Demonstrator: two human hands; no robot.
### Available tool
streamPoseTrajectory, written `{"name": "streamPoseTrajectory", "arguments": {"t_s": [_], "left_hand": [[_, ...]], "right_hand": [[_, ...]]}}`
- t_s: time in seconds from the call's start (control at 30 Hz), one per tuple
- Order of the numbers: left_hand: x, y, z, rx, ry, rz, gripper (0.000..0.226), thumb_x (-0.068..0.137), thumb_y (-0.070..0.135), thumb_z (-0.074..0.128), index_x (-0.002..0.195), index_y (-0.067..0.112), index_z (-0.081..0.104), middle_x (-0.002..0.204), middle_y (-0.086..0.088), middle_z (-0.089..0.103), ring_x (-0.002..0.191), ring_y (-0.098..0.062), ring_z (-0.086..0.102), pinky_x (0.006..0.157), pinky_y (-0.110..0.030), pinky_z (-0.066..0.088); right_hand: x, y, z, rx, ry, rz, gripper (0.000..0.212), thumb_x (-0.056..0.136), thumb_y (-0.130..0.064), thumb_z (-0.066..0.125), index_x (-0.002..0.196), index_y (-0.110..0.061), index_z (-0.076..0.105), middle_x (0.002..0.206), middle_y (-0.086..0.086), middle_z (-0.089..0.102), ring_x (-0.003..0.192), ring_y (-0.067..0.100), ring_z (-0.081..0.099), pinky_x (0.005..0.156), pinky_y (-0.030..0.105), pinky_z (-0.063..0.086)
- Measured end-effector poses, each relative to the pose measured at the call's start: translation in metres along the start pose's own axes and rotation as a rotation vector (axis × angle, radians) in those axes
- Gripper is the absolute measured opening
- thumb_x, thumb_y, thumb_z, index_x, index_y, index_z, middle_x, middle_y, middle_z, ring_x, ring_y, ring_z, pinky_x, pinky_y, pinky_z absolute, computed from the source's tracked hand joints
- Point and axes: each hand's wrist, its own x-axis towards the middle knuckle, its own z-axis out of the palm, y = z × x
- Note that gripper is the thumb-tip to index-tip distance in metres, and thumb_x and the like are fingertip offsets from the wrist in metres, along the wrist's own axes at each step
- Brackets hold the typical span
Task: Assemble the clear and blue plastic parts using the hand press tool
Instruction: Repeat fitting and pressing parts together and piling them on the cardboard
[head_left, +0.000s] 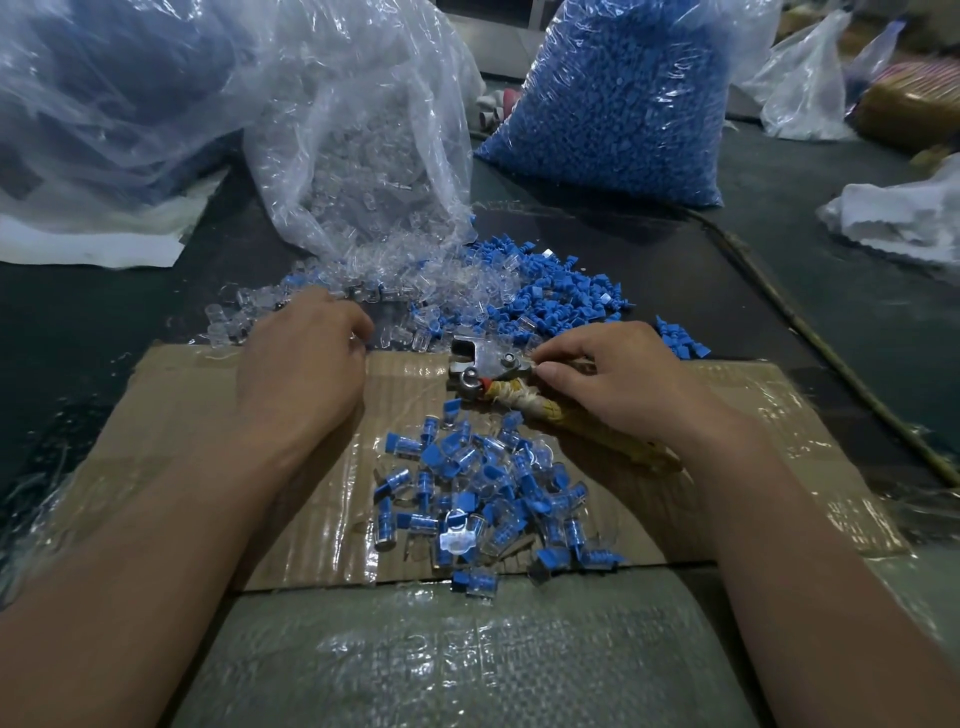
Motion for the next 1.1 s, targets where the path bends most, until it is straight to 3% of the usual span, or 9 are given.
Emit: {"name": "streamPoseTrajectory", "arguments": {"t_s": [0.1,0.23,0.33,0.43,0.6,0.77,0.87,1.1], "left_hand": [[0.000,0.000,0.001,-0.022,0.036,0.000,0.016,0.090,0.012,0.056,0.100,0.015,0.068,0.104,-0.010,0.057,0.099,-0.032,0.053,0.082,-0.040,0.040],[-0.002,0.005,-0.002,-0.245,0.149,0.019,0.020,0.091,0.013,0.055,0.109,0.012,0.064,0.097,-0.003,0.052,0.092,-0.017,0.048,0.080,-0.027,0.032],[-0.004,0.013,-0.005,-0.442,0.099,0.022,0.020,0.090,0.014,0.057,0.109,0.015,0.063,0.097,0.003,0.049,0.091,-0.011,0.050,0.080,-0.022,0.035],[-0.008,0.018,-0.006,-0.505,0.045,0.023,0.013,0.086,0.012,0.062,0.096,0.019,0.065,0.096,0.001,0.054,0.079,-0.003,0.051,0.070,-0.012,0.035],[-0.014,0.024,-0.011,-0.814,-0.106,-0.089,0.024,0.083,0.003,0.064,0.081,0.027,0.061,0.090,-0.008,0.067,0.081,-0.019,0.067,0.074,-0.035,0.057],[-0.017,0.028,-0.016,-0.867,-0.170,-0.071,0.028,0.083,0.003,0.063,0.082,0.031,0.059,0.083,-0.003,0.069,0.077,-0.016,0.069,0.071,-0.031,0.058],[-0.019,0.029,-0.017,-0.869,-0.164,-0.070,0.025,0.082,0.005,0.064,0.082,0.030,0.061,0.082,-0.001,0.070,0.075,-0.015,0.069,0.073,-0.034,0.058],[-0.019,0.029,-0.014,-0.862,-0.164,-0.050,0.021,0.075,0.007,0.072,0.080,0.025,0.064,0.073,-0.001,0.069,0.066,-0.018,0.068,0.071,-0.037,0.058]], "right_hand": [[0.001,0.004,-0.003,0.030,0.119,0.045,0.020,0.091,-0.027,0.055,0.105,-0.021,0.068,0.089,-0.014,0.060,0.079,0.000,0.050,0.067,0.015,0.034],[0.003,0.015,-0.008,0.072,0.322,0.172,0.019,0.091,-0.024,0.056,0.101,-0.015,0.070,0.080,-0.009,0.060,0.067,-0.004,0.047,0.062,0.019,0.035],[0.005,0.022,-0.009,0.081,0.372,0.267,0.018,0.090,-0.025,0.057,0.095,-0.015,0.070,0.075,-0.008,0.058,0.068,0.004,0.049,0.067,0.025,0.037],[0.007,0.025,-0.007,0.079,0.351,0.307,0.017,0.090,-0.026,0.057,0.095,-0.016,0.070,0.076,-0.010,0.056,0.070,0.005,0.050,0.067,0.026,0.037],[0.012,0.023,-0.001,0.111,0.281,0.268,0.014,0.088,-0.026,0.060,0.095,-0.019,0.070,0.081,-0.010,0.060,0.069,-0.002,0.049,0.069,0.024,0.038],[0.019,0.016,0.008,0.066,0.199,0.210,0.022,0.087,-0.037,0.057,0.099,-0.021,0.068,0.083,-0.012,0.057,0.073,0.000,0.049,0.064,0.021,0.038],[0.023,0.015,0.010,0.015,0.169,0.258,0.026,0.084,-0.042,0.060,0.099,-0.022,0.067,0.084,-0.012,0.055,0.080,0.006,0.051,0.070,0.026,0.041],[0.027,0.016,0.012,0.022,0.214,0.297,0.018,0.082,-0.028,0.066,0.099,-0.022,0.068,0.075,-0.016,0.054,0.076,0.005,0.051,0.068,0.025,0.041]]}}
